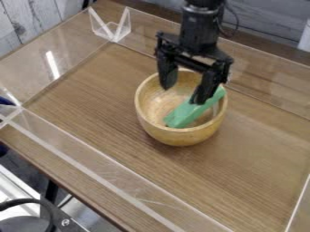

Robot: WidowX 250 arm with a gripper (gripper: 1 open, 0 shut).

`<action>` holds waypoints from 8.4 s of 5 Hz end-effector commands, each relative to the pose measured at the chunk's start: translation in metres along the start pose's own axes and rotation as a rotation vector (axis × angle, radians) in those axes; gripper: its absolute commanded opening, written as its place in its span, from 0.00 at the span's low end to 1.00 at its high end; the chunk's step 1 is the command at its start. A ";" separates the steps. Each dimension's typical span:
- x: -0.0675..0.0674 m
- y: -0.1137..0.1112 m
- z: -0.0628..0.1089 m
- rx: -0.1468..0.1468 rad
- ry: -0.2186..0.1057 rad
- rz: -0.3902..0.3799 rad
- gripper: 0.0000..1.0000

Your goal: Remove the green block from inside the brown bowl and put it on the table

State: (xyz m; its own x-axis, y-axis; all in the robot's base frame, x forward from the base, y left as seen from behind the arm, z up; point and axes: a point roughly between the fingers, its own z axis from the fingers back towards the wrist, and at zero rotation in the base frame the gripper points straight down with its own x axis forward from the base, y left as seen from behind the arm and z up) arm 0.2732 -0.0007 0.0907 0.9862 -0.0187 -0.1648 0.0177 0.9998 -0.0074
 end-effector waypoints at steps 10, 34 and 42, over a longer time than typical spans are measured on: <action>0.011 0.004 -0.005 -0.043 -0.091 -0.029 1.00; 0.008 -0.001 0.024 -0.054 -0.196 -0.049 0.00; 0.026 0.070 0.024 -0.053 -0.210 0.097 0.00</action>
State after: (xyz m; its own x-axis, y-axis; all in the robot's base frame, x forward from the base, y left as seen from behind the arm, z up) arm 0.2927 0.0669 0.0911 0.9950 0.0962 -0.0285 -0.0979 0.9929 -0.0679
